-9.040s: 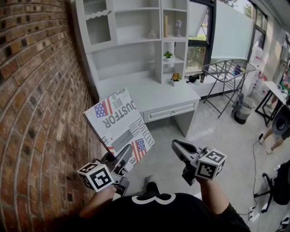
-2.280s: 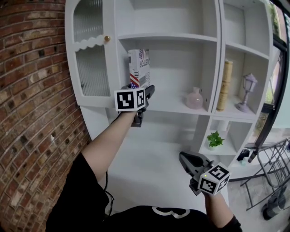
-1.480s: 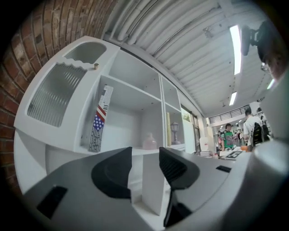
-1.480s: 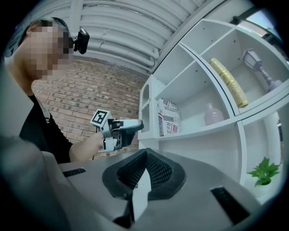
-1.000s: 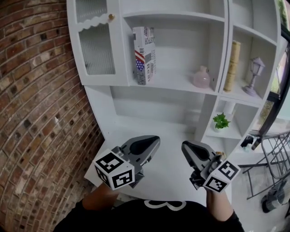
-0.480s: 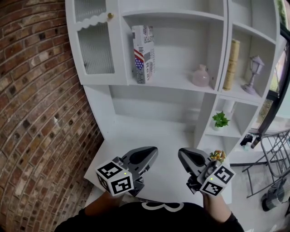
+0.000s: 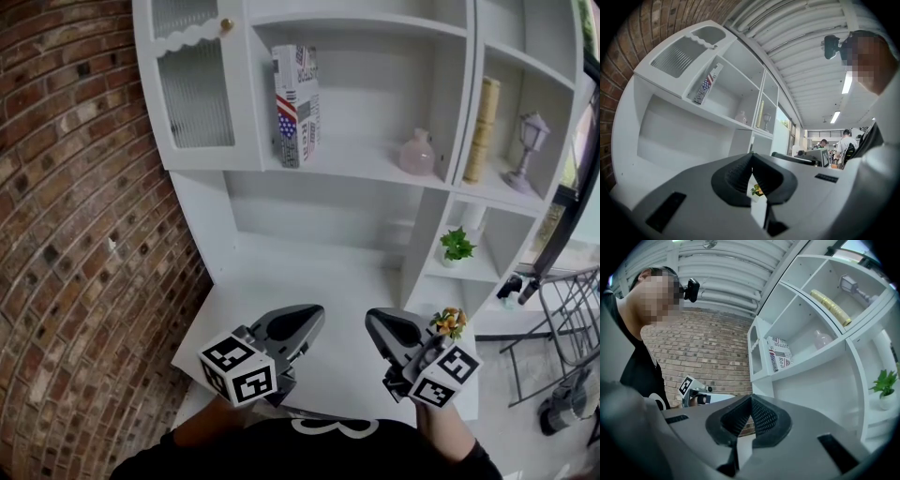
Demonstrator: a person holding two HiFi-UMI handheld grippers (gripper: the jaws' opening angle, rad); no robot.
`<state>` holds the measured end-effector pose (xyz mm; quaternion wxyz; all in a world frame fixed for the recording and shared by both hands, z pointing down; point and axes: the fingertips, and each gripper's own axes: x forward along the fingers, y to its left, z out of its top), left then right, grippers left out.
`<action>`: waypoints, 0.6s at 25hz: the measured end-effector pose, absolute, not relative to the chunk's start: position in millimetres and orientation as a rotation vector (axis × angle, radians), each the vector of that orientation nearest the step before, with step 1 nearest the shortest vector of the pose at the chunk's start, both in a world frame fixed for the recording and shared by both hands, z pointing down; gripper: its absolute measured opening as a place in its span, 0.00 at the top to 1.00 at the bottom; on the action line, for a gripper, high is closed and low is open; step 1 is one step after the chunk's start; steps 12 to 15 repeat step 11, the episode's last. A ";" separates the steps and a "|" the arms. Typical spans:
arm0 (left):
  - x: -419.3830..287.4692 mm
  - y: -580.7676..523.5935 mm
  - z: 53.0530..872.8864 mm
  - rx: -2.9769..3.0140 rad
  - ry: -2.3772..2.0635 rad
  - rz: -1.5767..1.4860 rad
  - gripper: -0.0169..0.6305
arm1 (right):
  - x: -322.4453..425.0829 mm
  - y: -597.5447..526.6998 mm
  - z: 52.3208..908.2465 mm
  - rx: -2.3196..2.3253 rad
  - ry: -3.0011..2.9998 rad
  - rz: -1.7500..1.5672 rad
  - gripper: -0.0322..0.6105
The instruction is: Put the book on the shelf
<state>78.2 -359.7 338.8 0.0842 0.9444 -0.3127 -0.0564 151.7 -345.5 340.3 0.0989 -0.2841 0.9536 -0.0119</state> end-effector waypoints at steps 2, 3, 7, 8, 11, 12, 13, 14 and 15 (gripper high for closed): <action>75.7 -361.7 340.1 2.804 -0.943 -0.171 0.97 | 153.9 -347.0 342.3 -0.851 2.819 -0.046 0.94; 75.0 -362.6 340.2 2.797 -0.946 -0.174 0.97 | 154.9 -347.7 343.1 -0.853 2.817 -0.054 0.94; 75.8 -362.8 339.6 2.793 -0.939 -0.180 0.97 | 154.8 -348.5 345.6 -0.853 2.820 -0.061 0.94; 75.6 -362.4 339.6 2.795 -0.938 -0.179 0.97 | 154.2 -348.5 346.1 -0.854 2.821 -0.060 0.94; 73.3 -362.4 339.8 2.803 -0.943 -0.172 0.97 | 152.9 -349.0 346.8 -0.856 2.821 -0.058 0.94; 73.3 -362.4 339.8 2.803 -0.943 -0.172 0.97 | 152.9 -349.0 346.8 -0.856 2.821 -0.058 0.94; 73.3 -362.4 339.8 2.803 -0.943 -0.172 0.97 | 152.9 -349.0 346.8 -0.856 2.821 -0.058 0.94; 73.3 -362.4 339.8 2.803 -0.943 -0.172 0.97 | 152.9 -349.0 346.8 -0.856 2.821 -0.058 0.94; 73.3 -362.4 339.8 2.803 -0.943 -0.172 0.97 | 152.9 -349.0 346.8 -0.856 2.821 -0.058 0.94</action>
